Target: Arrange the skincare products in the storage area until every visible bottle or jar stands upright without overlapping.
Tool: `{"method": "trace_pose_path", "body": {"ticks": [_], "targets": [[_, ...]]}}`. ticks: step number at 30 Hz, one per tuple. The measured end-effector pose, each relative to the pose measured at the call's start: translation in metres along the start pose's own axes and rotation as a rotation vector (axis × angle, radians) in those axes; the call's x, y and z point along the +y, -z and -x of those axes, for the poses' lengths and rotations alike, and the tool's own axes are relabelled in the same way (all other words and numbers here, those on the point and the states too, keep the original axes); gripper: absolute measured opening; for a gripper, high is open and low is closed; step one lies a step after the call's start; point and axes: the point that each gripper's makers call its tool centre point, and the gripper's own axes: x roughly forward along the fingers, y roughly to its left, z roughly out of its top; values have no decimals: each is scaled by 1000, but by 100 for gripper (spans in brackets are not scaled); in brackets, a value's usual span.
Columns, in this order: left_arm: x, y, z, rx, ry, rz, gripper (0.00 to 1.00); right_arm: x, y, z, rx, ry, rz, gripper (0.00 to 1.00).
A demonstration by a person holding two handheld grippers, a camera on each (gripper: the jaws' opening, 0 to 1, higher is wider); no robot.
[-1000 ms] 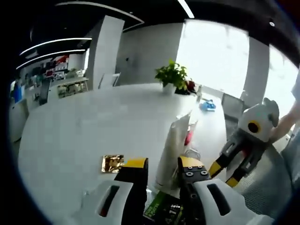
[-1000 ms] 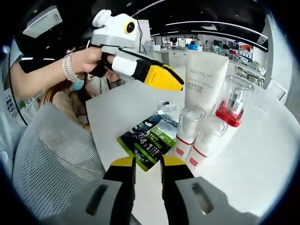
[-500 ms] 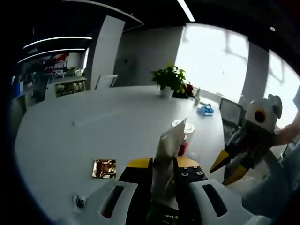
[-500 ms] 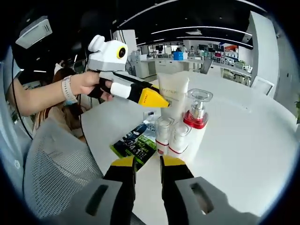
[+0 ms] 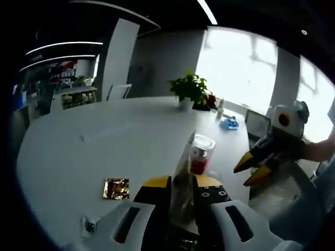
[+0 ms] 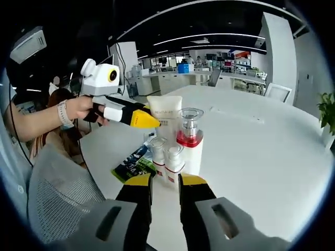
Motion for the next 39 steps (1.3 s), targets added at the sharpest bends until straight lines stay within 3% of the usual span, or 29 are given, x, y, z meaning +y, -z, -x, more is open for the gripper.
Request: {"method": "trace_pose_path", "body": {"ticks": [11,17,27,39], "targets": [[1,0,15,6,-35,-41,26,1,-14,7,-15,2,31,25],[0,1,28,21,-67,-65,32,6,-18,8,26,-1,116,37],[-8,3,50,59,-107,-132,44,19,-22,8,56,-48,116,54],[-19,3,73,90,-124,-160,63,22,-31,14,68,-35,144,73]]}}
